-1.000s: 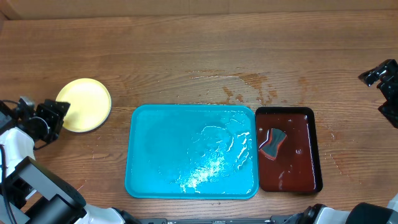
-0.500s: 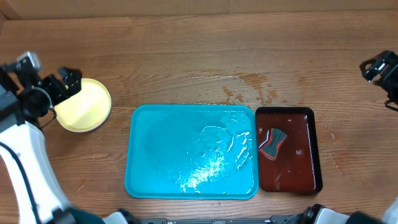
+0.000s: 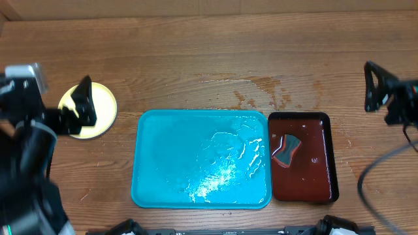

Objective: Clean dirty plates on tray and stack at the side

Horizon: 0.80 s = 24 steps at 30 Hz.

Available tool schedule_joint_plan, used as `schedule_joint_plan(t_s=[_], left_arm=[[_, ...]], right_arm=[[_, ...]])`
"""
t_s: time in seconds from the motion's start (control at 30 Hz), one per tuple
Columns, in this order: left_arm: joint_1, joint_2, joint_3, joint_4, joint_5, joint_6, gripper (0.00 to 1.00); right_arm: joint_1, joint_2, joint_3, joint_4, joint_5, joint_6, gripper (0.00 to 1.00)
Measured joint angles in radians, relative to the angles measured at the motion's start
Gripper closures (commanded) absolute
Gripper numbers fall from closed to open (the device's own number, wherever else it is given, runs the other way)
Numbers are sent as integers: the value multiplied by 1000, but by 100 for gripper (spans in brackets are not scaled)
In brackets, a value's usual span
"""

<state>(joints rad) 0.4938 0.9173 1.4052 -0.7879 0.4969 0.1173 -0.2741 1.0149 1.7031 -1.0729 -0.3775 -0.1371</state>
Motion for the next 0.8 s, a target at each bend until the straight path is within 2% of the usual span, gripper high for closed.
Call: schedule_joint_plan(t_s=[0.27, 0.47, 0.8], left_arm=[[-2, -227, 135, -67, -21, 79, 0], [-6, -294, 274, -181, -33, 146, 1], [-177, -299, 342, -471, 140, 384, 1]], right_arm=[[12, -177, 6, -6, -18, -80, 0], [50, -217, 46, -117, -96, -165, 0], [139, -217, 55, -214, -186, -251, 0]])
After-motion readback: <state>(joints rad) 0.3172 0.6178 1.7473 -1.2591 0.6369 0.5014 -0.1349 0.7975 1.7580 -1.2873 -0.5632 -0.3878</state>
